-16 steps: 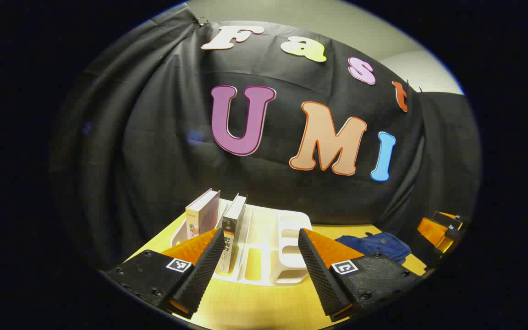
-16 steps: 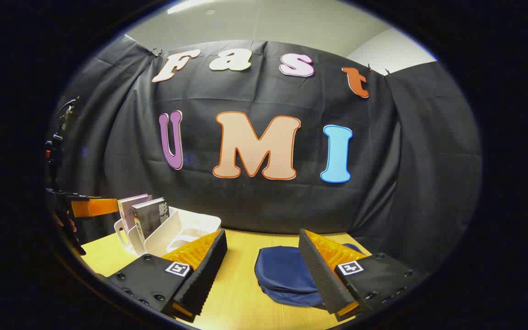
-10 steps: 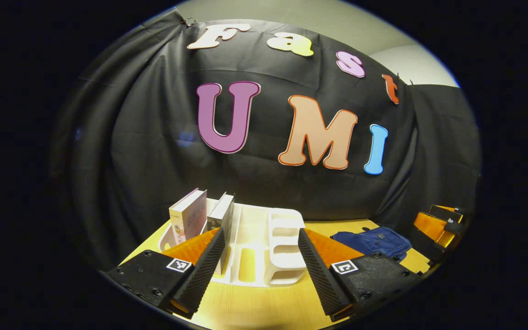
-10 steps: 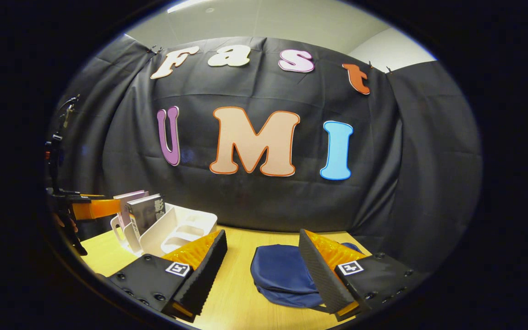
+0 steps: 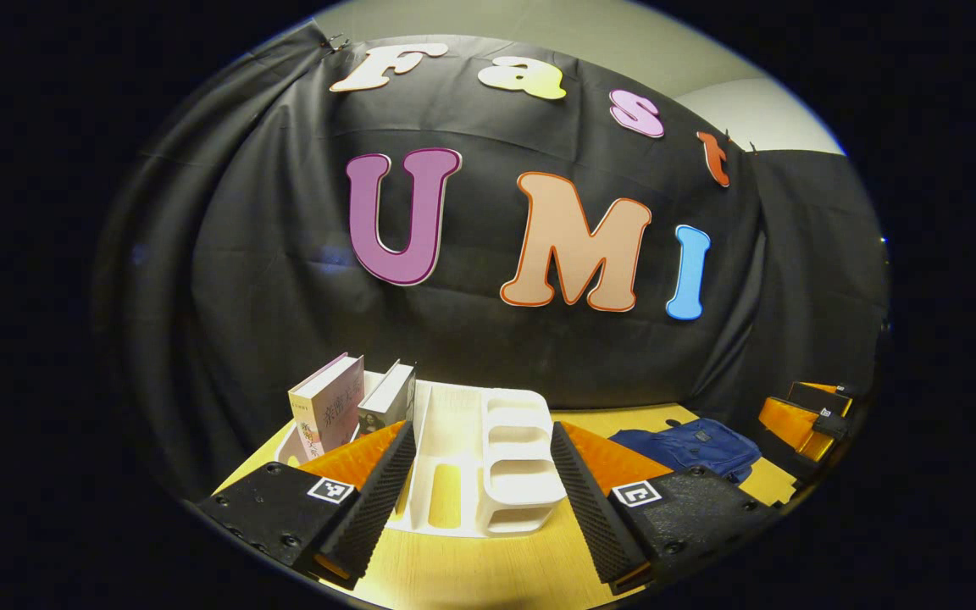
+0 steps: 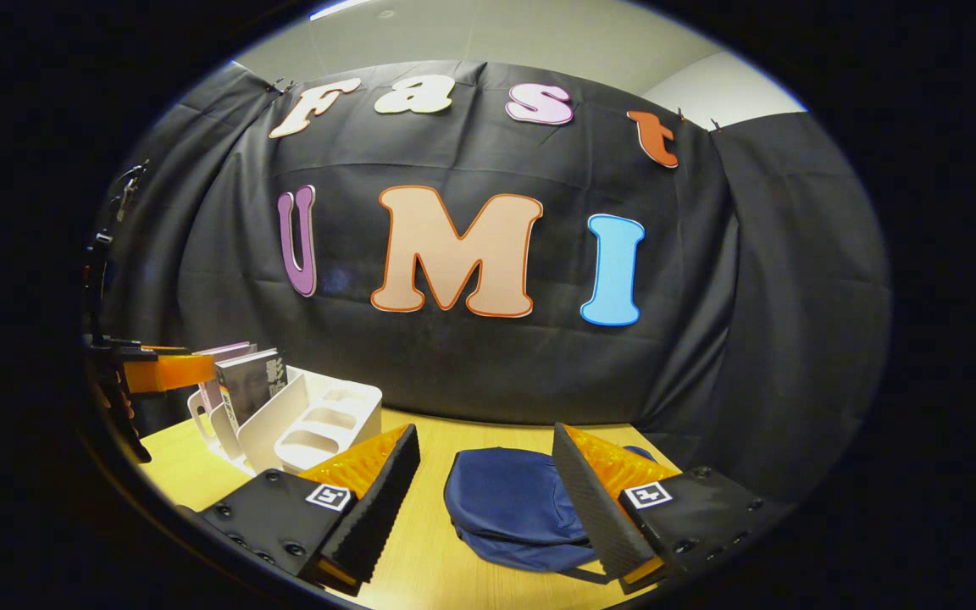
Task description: Open the schoolbag, grab two books from the bookshelf and put them into the schoolbag.
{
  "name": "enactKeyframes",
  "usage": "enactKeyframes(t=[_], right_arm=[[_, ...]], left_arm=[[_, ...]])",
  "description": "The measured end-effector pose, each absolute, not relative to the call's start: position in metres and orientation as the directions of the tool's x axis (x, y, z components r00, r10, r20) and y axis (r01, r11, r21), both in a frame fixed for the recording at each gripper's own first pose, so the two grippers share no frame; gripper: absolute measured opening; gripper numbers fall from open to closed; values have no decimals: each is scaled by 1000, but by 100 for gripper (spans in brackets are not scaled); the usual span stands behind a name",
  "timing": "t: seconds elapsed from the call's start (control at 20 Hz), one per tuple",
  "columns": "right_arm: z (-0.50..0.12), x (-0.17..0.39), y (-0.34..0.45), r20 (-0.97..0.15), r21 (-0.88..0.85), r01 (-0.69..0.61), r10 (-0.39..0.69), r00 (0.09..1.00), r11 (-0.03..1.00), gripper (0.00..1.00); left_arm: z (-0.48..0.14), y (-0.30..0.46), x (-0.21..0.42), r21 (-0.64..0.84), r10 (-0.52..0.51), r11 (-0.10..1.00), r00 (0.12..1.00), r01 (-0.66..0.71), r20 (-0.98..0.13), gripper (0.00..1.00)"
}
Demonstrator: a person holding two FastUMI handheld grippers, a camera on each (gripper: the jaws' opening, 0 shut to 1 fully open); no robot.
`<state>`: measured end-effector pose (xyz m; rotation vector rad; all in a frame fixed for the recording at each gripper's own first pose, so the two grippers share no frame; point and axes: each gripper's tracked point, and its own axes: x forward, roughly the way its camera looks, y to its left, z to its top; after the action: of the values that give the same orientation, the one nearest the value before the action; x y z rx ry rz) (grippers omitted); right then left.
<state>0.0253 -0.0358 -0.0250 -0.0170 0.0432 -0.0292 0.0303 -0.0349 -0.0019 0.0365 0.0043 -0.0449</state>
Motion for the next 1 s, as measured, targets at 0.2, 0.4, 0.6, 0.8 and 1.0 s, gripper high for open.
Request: enactKeyframes(t=[0.2,0.4,0.6,0.8,1.0], right_arm=[[-46,33,-50,-79,-88,37,-44,996,995,100],[-81,37,-73,-121,-225,61,-90,989,972,100],[-122,43,-94,-167,-384,68,-142,976,921,100],[-160,46,-101,-197,-529,24,-150,969,848,90],[-194,51,-100,-227,-635,-38,-140,964,771,97]], left_arm=[[-3,-32,33,45,-18,999,1000,18,-12,94],[-5,-24,31,54,23,998,1000,-22,-17,94],[-6,-12,25,68,74,995,997,-73,-20,94],[-7,6,16,90,139,987,990,-137,-21,94],[-6,23,5,108,204,974,979,-201,-22,95]])
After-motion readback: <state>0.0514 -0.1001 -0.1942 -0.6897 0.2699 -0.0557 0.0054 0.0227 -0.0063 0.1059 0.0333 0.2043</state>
